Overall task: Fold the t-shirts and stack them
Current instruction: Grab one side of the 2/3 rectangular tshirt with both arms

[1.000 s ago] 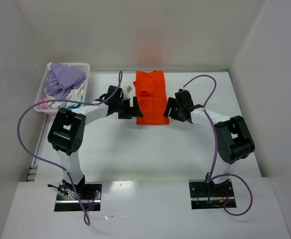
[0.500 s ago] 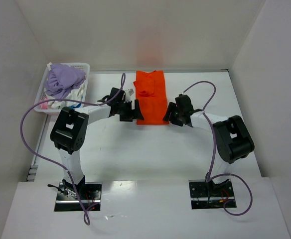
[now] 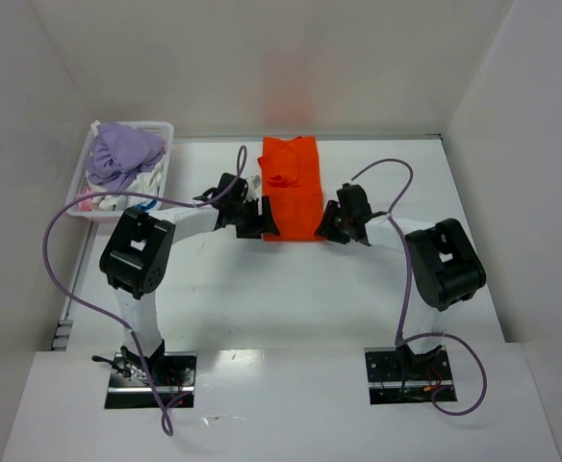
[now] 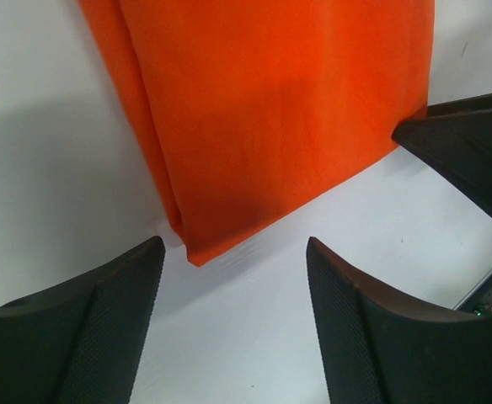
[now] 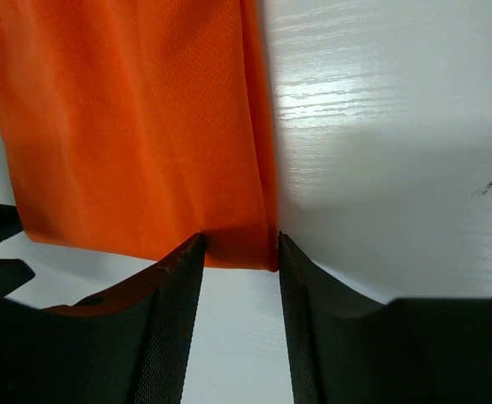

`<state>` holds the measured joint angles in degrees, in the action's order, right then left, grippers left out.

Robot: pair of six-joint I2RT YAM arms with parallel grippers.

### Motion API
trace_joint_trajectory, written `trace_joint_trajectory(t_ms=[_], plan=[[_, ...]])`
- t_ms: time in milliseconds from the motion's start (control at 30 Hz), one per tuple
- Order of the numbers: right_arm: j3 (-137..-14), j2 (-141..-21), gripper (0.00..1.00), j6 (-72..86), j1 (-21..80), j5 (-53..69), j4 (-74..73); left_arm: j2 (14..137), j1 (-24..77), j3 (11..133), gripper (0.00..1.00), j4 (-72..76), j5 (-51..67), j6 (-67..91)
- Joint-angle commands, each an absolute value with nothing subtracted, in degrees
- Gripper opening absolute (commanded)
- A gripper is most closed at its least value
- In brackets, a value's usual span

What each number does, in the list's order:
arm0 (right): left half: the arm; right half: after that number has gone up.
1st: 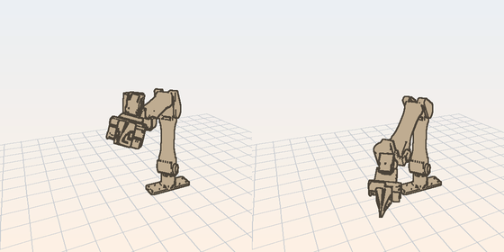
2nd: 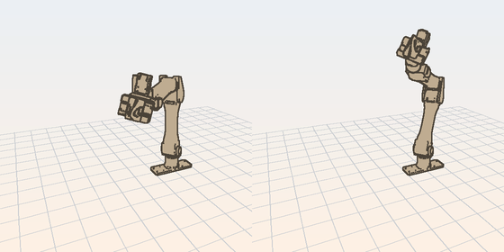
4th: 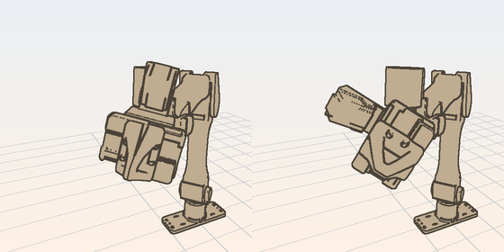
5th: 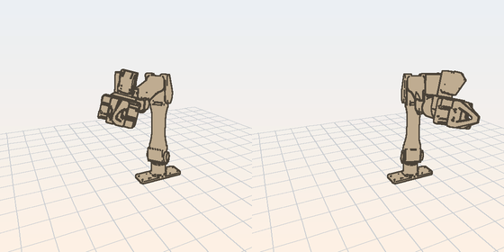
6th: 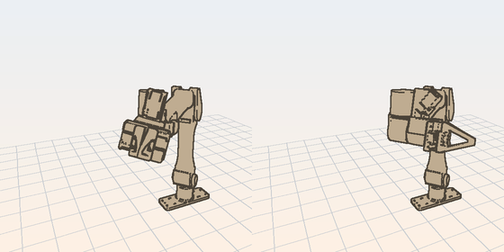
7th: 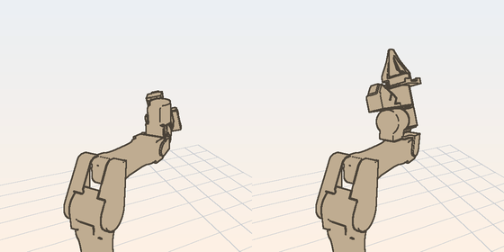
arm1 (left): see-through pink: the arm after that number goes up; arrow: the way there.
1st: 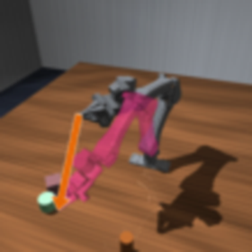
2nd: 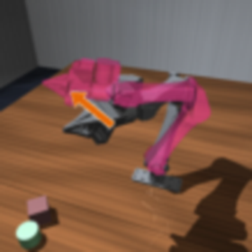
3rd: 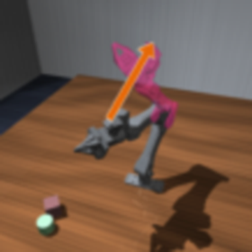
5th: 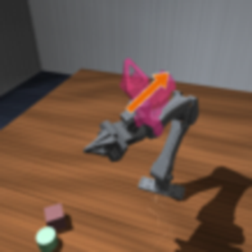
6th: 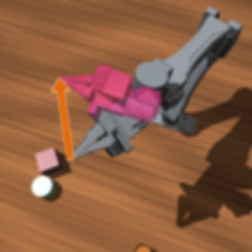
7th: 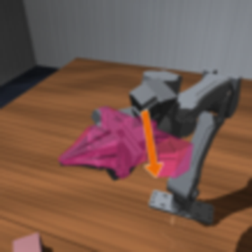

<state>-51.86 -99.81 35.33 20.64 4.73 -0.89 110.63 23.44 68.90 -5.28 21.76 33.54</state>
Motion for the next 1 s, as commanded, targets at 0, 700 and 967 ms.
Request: trace_joint_trajectory(t_ms=[0, 700, 967], plan=[[-52.2, -101.6, 0.46, 35.2, 20.9, 4.8, 1.7, 111.6, 23.2, 68.1, 0.75, -2.4, 20.7, 35.9], [-53.3, -102.7, 0.12, 35.2, 20.9, 5.4, 2.2, 112.1, 23.7, 67.1, 0.14, -0.8, 18.4, 41.1], [-52.6, -100.6, 0.02, 35.8, 20.9, 5.4, 1.6, 109.5, 24.3, 65.6, 0.0, -2.6, 18.4, 40.6]])
